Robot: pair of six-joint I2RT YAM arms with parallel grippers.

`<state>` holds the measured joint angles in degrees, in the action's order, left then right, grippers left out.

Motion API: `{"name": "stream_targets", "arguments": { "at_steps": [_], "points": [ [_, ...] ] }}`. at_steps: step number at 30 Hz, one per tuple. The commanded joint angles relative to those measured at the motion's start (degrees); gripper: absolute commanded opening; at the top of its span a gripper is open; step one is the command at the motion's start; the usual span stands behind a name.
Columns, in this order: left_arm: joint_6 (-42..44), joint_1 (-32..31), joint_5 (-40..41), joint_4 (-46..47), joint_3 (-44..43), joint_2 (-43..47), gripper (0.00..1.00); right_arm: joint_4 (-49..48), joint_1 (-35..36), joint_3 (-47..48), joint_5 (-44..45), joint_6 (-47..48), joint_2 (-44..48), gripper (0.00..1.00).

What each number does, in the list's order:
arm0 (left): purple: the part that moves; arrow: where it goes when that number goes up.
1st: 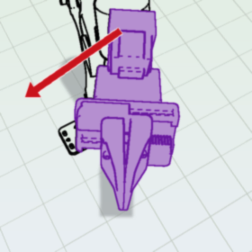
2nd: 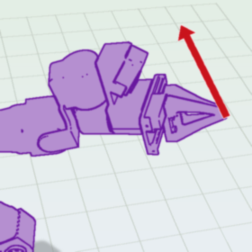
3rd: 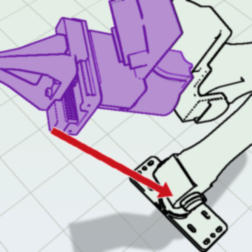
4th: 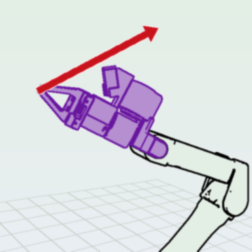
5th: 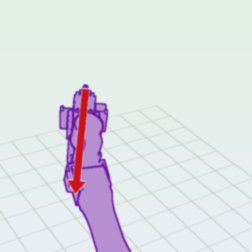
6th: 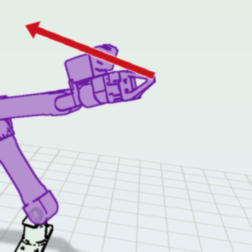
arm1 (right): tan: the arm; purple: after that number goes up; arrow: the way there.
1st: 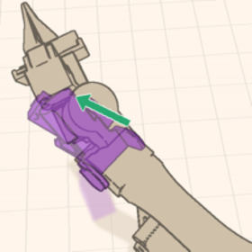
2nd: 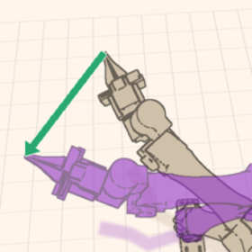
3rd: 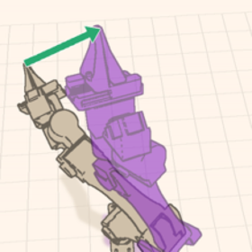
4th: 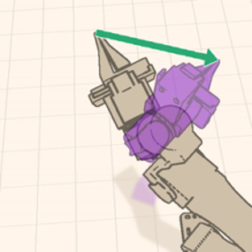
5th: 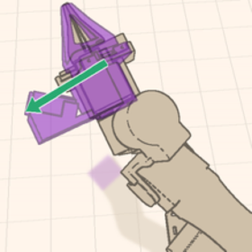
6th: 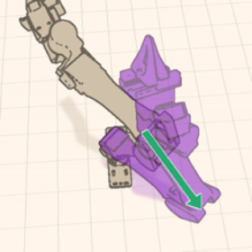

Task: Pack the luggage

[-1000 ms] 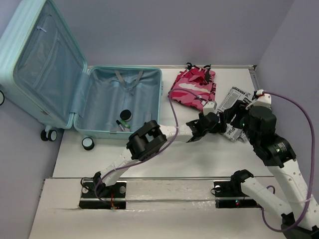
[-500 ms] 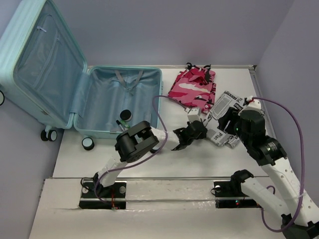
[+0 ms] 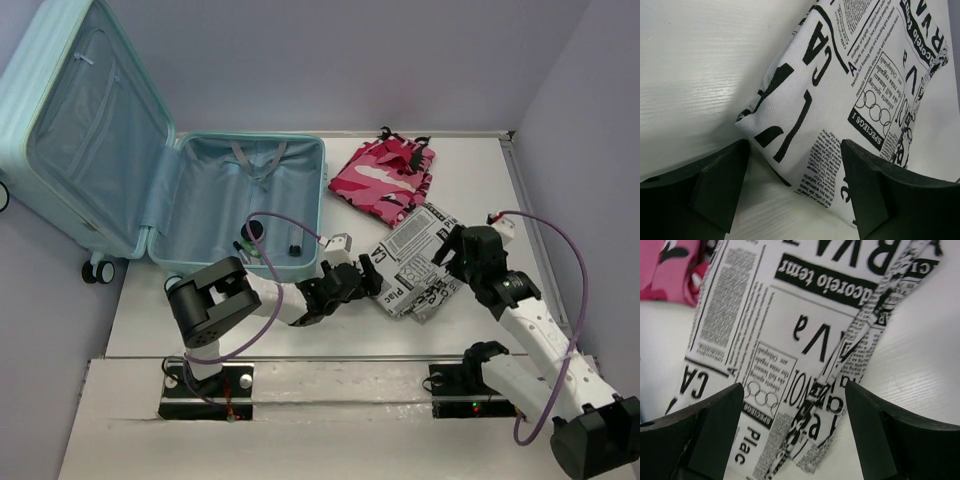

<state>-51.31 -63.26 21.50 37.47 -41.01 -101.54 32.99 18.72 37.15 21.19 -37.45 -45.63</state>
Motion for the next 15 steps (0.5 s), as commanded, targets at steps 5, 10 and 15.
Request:
{"name": "stream_targets", "arguments": {
  "at_steps": [5, 10, 15],
  "points": [
    [-0.1, 1.6, -1.3, 3.6, 2.1, 2.1, 0.95, -12.8, -22.4, -5.4, -11.2, -1.0, -3.7, 0.91],
    [0.2, 2.2, -2.8, 4.4, 1.7, 1.0, 0.94, -17.9, -39.2, -6.8, -23.6, 1.0, -10.3, 0.92],
    [0.2, 2.6, -3.0, 5.2, 0.9, -0.7, 0.91, -24.7, -40.0, -7.3, -32.1, -0.5, -18.6, 0.92]
  ]
}}
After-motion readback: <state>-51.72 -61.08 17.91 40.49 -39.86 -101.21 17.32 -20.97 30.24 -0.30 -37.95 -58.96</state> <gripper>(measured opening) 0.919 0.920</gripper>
